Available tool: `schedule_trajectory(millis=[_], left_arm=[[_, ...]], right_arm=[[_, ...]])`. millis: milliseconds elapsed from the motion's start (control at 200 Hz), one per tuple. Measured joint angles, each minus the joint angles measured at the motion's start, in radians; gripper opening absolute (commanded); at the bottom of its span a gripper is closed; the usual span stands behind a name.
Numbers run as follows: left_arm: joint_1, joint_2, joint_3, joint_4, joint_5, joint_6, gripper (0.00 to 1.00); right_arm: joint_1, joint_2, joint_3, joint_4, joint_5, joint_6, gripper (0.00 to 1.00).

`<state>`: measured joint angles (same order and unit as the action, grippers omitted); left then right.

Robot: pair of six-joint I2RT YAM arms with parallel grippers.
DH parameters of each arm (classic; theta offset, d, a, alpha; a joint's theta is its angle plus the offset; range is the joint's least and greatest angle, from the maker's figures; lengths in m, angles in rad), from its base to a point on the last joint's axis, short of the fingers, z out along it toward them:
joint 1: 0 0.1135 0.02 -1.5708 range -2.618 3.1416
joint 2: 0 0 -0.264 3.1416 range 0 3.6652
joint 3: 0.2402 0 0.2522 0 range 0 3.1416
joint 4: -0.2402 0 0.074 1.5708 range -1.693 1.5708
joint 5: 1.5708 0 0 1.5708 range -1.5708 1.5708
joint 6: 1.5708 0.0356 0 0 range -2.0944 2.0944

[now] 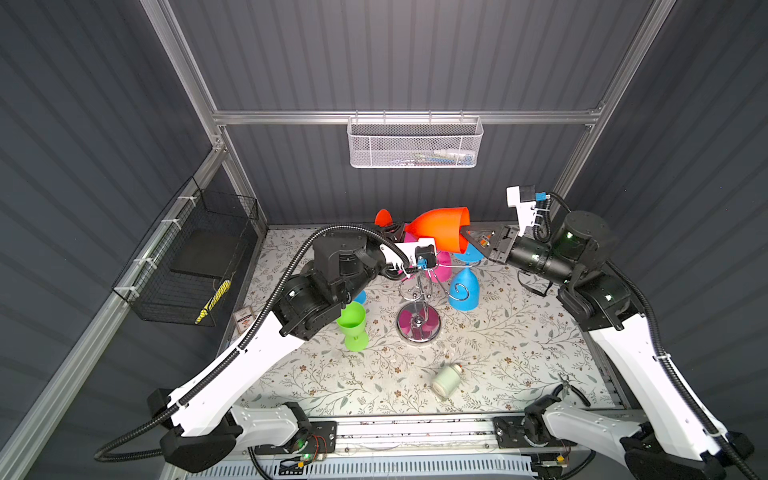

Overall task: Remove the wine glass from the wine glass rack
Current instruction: 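Carry the red glass away with the right gripper while the left gripper opens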

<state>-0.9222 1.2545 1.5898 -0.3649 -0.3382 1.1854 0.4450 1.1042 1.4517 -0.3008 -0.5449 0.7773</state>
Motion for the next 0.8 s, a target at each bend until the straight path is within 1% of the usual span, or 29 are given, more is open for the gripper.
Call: schedule_trajectory(millis=[90,270,345,535,590,680,800], left_arm=[[0.000,0.000,0.000,-0.001,-0.003,0.002,0.00],[-0.003,0.000,0.000,0.008,0.004,-0.003,0.34],[-0.007,-0.002,0.000,0.014,0.017,-0.023,0.48],[-0.007,-0.042,-0.014,0.031,0.045,-0.071,0.71],[-0.007,-0.062,-0.019,0.036,0.050,-0.096,0.75],[-0.007,-0.099,-0.031,0.049,0.055,-0.132,0.78],[-0.007,-0.146,-0.045,0.059,0.063,-0.195,0.82]], right_arm=[[0.000,0.003,0.004,-0.007,0.002,-0.001,0.00],[0.001,0.004,0.005,-0.001,0.006,-0.001,0.00],[0.001,0.004,0.005,0.005,0.006,0.000,0.00],[0.001,0.005,0.008,0.042,0.023,-0.002,0.00],[0.000,0.010,0.019,0.049,0.039,-0.008,0.00],[-0.012,0.029,0.049,0.073,0.066,-0.027,0.00],[-0.069,0.053,0.079,0.112,0.114,-0.054,0.00]])
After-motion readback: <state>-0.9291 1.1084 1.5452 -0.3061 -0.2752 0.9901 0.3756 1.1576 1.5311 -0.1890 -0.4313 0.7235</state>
